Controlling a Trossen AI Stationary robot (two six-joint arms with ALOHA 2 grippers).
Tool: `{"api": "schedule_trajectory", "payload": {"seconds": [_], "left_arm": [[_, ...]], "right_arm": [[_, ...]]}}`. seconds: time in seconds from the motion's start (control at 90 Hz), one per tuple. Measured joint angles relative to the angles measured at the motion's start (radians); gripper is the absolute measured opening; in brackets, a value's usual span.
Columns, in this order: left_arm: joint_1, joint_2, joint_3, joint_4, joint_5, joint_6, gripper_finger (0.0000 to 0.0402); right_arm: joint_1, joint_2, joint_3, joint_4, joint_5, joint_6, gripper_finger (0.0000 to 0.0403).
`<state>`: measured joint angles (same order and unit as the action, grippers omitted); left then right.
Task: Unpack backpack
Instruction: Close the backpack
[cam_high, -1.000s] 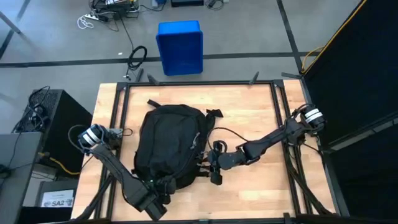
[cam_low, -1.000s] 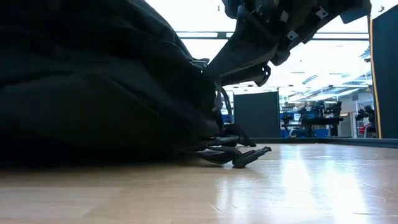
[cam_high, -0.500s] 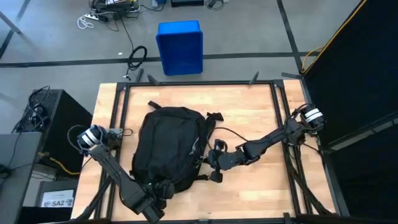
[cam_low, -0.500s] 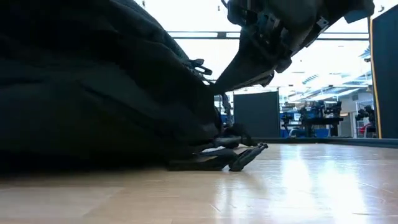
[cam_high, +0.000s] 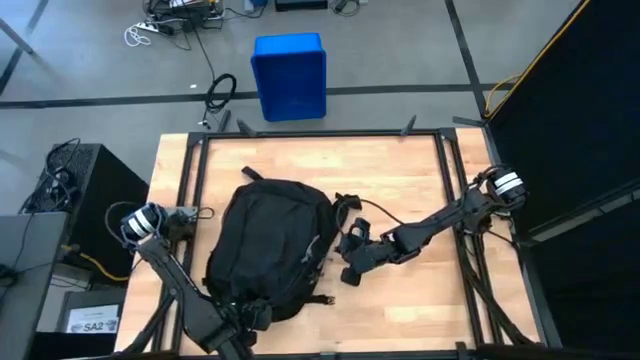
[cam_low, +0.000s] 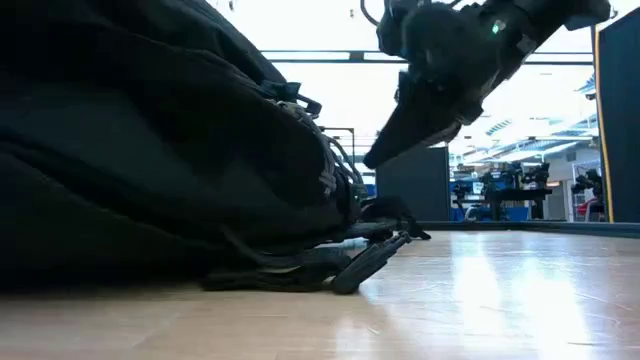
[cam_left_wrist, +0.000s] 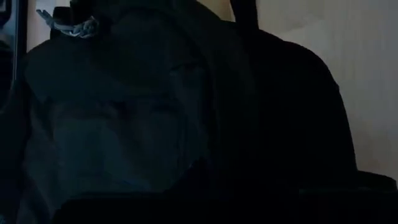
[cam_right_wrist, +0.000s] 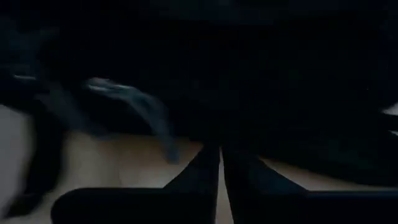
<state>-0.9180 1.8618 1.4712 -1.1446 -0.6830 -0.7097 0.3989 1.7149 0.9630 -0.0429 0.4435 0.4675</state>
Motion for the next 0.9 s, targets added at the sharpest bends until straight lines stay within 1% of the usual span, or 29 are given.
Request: {"api": "schedule_trajectory", "payload": {"seconds": [0.089,0.144,0.211,0.322,0.478,0.633,0.778,0.9], "left_arm": [[0.008,0.000,0.000,0.000,-0.006,0.000,0.0000],[0.014,0.000,0.000,-0.002,-0.011,0.000,0.0000],[0.020,0.000,0.000,-0.003,-0.012,0.000,0.0000],[0.028,0.000,0.000,-0.002,-0.013,0.001,0.0000],[0.028,0.000,0.000,-0.001,-0.014,-0.001,0.0000],[0.028,0.000,0.000,0.000,-0.015,-0.001,0.0000],[0.028,0.000,0.000,0.001,-0.015,-0.004,0.0000],[0.027,0.000,-0.001,0.003,-0.015,-0.005,0.0000]], "right_arm": [[0.015,0.000,0.000,0.081,-0.136,-0.007,0.0001],[0.034,0.002,0.000,0.135,-0.170,-0.037,0.0006],[0.058,0.019,0.001,0.186,-0.161,-0.094,0.0017],[0.085,0.077,0.001,0.227,-0.105,-0.154,0.0050],[0.052,0.158,-0.001,0.234,-0.088,-0.149,0.0108],[0.009,0.166,0.000,0.276,-0.094,-0.114,0.0157],[-0.004,0.163,0.000,0.321,-0.111,-0.119,0.0185],[-0.003,0.164,0.000,0.367,-0.146,-0.126,0.0192]]}}
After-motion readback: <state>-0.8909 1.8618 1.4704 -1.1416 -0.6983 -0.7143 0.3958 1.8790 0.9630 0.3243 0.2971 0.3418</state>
